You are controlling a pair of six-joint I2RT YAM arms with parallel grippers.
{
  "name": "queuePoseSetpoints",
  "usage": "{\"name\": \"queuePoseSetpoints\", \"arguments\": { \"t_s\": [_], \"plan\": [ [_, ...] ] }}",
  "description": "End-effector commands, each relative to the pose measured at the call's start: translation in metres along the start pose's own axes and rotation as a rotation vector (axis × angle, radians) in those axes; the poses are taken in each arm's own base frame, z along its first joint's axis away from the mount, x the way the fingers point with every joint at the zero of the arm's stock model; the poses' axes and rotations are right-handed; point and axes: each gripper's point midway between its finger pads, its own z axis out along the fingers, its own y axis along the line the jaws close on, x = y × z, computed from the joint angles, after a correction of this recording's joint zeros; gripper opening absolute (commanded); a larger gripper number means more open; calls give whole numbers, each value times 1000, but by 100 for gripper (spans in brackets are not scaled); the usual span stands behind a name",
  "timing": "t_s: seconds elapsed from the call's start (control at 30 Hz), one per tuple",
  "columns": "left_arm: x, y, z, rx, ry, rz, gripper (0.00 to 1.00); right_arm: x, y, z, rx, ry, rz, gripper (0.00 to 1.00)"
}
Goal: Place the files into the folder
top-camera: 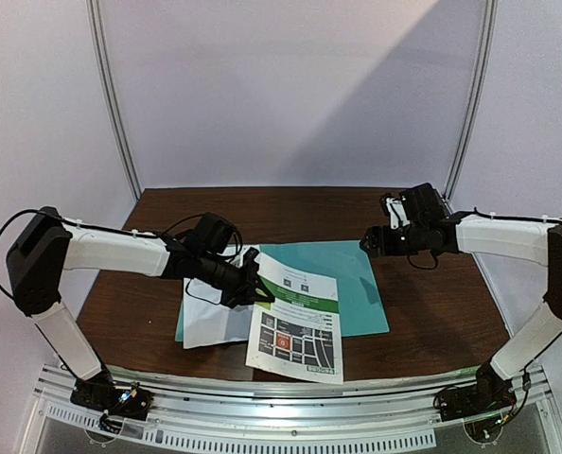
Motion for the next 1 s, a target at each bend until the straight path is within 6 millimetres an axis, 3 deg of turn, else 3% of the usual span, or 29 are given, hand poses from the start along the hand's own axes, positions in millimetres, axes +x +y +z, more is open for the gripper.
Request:
{"name": "queuePoseSetpoints", "arguments": {
  "t_s": [0.0, 0.17, 0.37, 0.5, 0.97],
  "plan": [
    [1, -1, -5, 12, -17, -86, 0, -24, -3, 25, 0, -54, 0, 81],
    [-13, -13, -8, 66, -54, -139, 0, -32, -4, 58, -27, -34, 12, 68],
    [-33, -27, -5, 135, -95, -196, 0, -31, -6, 85, -43, -20, 22, 64],
    [-43, -28, 1, 133, -104, -211, 0, -18, -12, 103, -51, 29, 35, 62],
    [-57, -17, 28, 142, -99, -240, 0, -14, -8, 109, -104, 42, 36, 62]
  ]
}}
